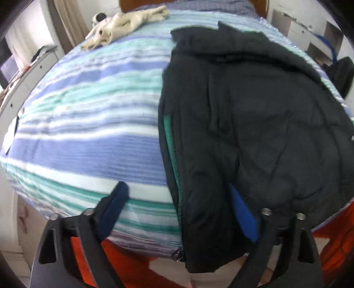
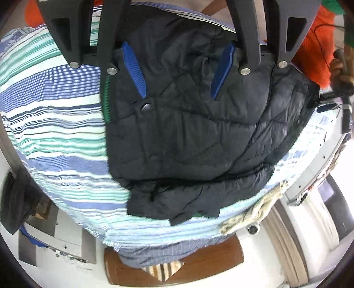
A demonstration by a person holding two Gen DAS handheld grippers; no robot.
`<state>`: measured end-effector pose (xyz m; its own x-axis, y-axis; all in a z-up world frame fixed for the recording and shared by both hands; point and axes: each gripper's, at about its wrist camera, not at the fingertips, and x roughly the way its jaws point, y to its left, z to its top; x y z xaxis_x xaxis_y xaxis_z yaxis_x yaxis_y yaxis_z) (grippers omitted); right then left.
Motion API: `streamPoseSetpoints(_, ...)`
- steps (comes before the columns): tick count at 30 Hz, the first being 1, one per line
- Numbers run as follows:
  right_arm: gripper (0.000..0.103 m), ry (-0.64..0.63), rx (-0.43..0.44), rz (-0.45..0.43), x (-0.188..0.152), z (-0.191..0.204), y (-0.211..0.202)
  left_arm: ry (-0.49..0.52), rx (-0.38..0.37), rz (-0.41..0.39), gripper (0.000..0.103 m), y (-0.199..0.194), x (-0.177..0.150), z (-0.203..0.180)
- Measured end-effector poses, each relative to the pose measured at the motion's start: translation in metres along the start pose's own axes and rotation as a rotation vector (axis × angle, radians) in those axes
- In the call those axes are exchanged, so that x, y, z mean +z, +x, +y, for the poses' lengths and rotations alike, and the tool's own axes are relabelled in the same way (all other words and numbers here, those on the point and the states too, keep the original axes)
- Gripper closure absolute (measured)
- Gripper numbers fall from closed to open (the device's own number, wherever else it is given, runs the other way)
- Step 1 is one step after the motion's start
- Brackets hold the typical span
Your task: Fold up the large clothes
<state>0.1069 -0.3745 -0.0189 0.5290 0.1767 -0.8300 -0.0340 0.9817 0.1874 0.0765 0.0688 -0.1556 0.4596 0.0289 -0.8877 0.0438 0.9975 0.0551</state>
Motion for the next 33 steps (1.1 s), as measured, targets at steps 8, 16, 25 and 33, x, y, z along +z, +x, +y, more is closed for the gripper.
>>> streamPoseSetpoints(8, 0.041, -0.049, -0.044, 0.093, -0.022, 0.003, 0.033, -0.037, -0.016, 0.038, 0.001, 0.004, -0.003, 0.011)
streamPoseSetpoints(16, 0.041, -0.104, -0.009, 0.152, -0.034, 0.000, 0.011, -0.028, -0.005, 0.086, 0.006, -0.023, -0.017, 0.017)
streamPoseSetpoints(25, 0.026, 0.065, -0.007, 0.090, -0.036, -0.078, -0.049, -0.161, -0.169, 0.004, 0.004, -0.050, 0.000, 0.052)
streamPoseSetpoints(33, 0.026, 0.257, 0.224, 0.166, -0.054, -0.095, 0.003, -0.069, -0.267, 0.107, 0.022, -0.008, -0.003, 0.005)
